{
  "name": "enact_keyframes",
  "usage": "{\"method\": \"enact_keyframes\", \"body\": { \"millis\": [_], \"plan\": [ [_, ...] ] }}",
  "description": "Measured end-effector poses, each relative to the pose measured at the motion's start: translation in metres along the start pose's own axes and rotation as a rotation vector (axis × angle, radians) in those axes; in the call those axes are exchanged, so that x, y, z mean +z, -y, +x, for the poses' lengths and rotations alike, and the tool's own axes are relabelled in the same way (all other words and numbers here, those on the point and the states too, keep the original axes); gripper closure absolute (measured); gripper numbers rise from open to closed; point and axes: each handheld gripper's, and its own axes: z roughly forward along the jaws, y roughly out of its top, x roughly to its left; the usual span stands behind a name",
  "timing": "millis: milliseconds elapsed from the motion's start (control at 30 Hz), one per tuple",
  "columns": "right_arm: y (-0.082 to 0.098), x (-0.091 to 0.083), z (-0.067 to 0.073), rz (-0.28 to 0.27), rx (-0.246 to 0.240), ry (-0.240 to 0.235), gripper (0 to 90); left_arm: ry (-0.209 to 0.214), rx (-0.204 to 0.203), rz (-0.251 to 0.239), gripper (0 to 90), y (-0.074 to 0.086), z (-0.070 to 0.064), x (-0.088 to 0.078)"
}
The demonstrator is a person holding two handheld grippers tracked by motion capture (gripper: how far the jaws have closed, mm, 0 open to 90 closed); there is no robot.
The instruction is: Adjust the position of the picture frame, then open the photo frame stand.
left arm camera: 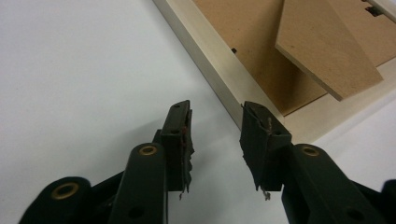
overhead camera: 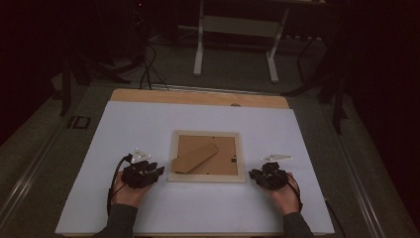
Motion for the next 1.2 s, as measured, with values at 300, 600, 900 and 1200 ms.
{"method": "enact_keyframes", "body": {
  "millis": [300, 600, 900, 1200],
  "plan": [
    [-0.001, -0.003, -0.001, -0.009, 0.003, 0.004, 75.9, 0.027, -0.043, -0.044, 55.2, -0.004, 0.004, -0.009],
    [0.0, -0.005, -0.003, -0.017, 0.013, 0.003, 73.0, 0.027, -0.026, -0.066, 49.0, -0.008, 0.0, -0.022],
    [-0.001, -0.008, -0.004, -0.029, 0.021, -0.008, 71.2, 0.044, 0.025, -0.053, 44.8, -0.022, -0.014, -0.029],
    [-0.003, -0.011, -0.005, -0.043, 0.022, -0.011, 69.6, 0.081, 0.063, -0.021, 43.4, -0.049, -0.022, -0.027]
  ]
}}
